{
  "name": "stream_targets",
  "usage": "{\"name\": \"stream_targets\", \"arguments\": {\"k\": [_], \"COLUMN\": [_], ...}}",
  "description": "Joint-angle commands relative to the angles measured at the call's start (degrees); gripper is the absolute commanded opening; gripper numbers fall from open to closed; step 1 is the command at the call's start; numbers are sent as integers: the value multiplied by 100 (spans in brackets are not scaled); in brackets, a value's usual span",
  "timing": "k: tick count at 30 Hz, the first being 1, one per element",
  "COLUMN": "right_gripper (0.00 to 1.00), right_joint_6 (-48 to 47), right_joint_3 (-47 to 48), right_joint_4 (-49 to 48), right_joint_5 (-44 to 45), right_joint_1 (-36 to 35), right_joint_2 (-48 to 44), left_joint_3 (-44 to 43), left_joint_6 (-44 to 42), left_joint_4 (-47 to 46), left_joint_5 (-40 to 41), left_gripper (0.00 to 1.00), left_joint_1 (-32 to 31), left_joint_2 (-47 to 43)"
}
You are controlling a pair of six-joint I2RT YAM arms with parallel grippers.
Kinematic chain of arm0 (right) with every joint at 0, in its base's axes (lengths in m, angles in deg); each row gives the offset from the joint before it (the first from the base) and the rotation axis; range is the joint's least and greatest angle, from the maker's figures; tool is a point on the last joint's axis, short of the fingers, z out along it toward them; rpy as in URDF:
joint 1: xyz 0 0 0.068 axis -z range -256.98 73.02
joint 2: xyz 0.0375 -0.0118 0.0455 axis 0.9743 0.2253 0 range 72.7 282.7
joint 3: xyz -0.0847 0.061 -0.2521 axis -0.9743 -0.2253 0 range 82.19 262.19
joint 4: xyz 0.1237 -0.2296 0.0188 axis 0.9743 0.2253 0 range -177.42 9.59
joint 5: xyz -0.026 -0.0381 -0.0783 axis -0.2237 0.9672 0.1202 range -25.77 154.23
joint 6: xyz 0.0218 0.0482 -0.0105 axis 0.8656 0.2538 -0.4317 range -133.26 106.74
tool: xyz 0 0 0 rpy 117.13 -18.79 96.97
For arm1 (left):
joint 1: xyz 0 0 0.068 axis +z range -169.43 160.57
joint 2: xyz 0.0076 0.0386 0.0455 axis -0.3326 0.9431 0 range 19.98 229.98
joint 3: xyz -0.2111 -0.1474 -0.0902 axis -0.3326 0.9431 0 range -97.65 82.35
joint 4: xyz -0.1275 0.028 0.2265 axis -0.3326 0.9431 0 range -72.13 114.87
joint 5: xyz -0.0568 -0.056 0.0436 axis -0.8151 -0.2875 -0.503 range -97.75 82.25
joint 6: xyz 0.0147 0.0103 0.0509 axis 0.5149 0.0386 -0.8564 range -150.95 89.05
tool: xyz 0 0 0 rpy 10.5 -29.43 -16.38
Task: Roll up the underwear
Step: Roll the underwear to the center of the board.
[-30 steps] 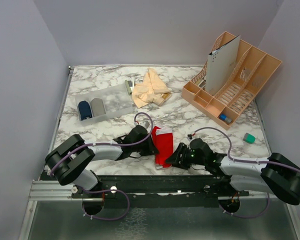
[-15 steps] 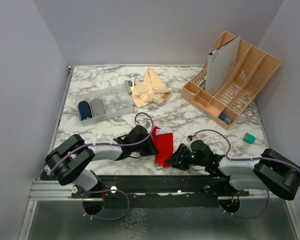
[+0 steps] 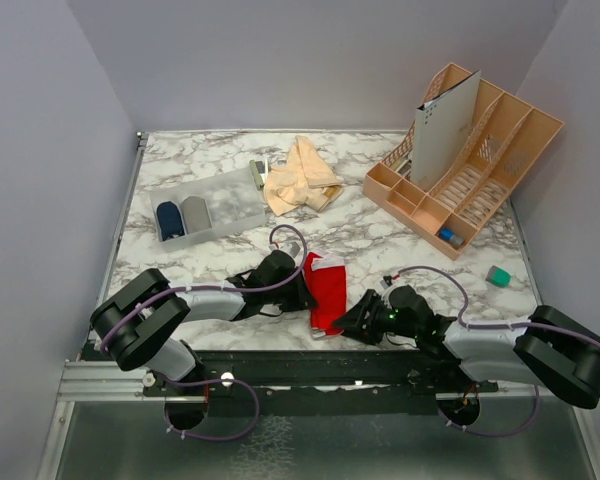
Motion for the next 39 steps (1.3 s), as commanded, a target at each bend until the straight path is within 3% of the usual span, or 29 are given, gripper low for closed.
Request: {"name": "stream_targets", "arguments": {"k": [1,8,16,22,24,27,29,34,39], "right_gripper": [52,43,44,35,26,10,4,3,3], "right_joint_6": [301,426,298,197,180,154,144,135,130], "right_joint_3": [-116,-112,-14,-7,2,8,11,35,37], "right_joint_4": [104,295,-4,-147,-212,-251,-246,-146,-73], "right_joint_5": [328,451,123,13,-10,-19,-20,-18,11], "right_joint_1": [37,74,70,72,75,70,68,71,70], "right_joint_2": [-185,-304,126,350,433,524,550,519,457], "left_joint_3": [181,172,154,142,137,120,123,313,976], "left_joint_6": [-220,-232,-222,-197,-180,-161,-154,-31,421], "left_joint_4": [547,527,495,487,486,516,577,728,595], "left_joint_5": [96,77,44,55,49,12,-18,-151,-456], "left_gripper": [6,6,5,5,6,17,36,70,78], "left_joint_1": [-8,-6,-2,-1,-3,-6,-6,-3,-85], "left_joint_2": [134,141,187,189,191,160,74,-363,-995]}}
